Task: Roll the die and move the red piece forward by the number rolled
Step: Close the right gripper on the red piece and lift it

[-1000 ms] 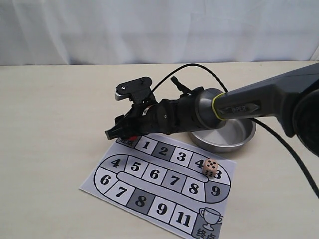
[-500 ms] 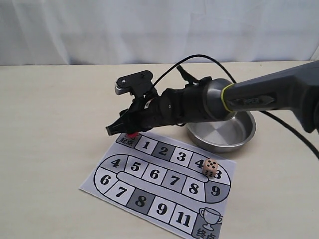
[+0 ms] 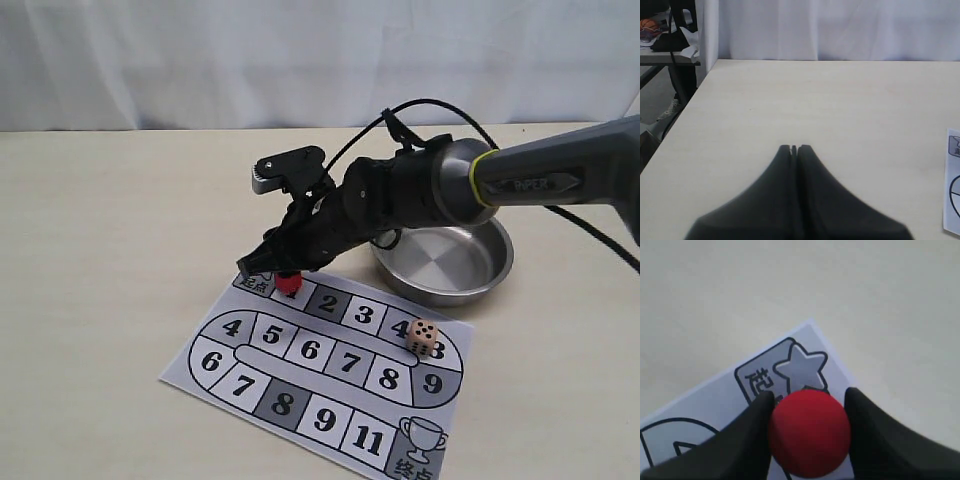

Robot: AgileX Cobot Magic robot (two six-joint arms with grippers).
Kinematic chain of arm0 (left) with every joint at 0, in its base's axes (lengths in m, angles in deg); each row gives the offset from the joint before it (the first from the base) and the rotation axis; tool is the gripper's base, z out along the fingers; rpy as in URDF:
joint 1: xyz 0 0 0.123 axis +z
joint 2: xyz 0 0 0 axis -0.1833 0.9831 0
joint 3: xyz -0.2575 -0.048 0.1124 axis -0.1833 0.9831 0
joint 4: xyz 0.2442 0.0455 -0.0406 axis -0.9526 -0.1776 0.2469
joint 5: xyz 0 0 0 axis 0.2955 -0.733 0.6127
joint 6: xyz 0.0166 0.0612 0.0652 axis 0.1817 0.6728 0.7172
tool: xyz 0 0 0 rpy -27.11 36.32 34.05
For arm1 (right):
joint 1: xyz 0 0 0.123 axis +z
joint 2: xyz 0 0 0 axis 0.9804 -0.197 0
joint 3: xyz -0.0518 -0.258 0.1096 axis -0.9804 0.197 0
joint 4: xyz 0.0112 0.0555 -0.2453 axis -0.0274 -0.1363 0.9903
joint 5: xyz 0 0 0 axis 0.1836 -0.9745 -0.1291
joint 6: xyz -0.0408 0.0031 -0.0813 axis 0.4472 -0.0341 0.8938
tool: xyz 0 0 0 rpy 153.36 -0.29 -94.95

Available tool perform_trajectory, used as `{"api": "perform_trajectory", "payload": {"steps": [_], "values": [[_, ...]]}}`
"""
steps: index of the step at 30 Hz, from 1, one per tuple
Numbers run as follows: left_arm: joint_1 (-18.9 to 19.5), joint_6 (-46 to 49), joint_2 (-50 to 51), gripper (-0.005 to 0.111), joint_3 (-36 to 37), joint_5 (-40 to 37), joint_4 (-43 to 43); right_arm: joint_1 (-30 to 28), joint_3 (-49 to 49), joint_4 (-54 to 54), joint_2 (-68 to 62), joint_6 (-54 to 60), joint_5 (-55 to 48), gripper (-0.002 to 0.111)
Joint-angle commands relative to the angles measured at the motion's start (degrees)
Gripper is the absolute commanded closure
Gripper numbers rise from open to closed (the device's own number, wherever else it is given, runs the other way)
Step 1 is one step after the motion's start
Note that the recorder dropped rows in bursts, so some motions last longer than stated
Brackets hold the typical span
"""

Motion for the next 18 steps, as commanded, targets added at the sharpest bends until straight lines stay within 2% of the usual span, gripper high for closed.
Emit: {"api": "perform_trajectory", "payload": {"steps": [1,13,18], "values": [[0.0,-0.3,-0.1,0.107,0.1,0.7,0.0,-0.1,0.0,1.6,-2.1,0.4,-1.0,0.104],[0.0,-0.3,-0.1,0.107,0.1,0.7,0.0,-0.4,0.0,2.2,1.8,0.1,-1.3,0.104],[0.0,-0.3,-0.1,0.107,0.1,0.7,0.0,-1.4,0.0,4.9,4.3,-0.3,-5.3,0.104]]}}
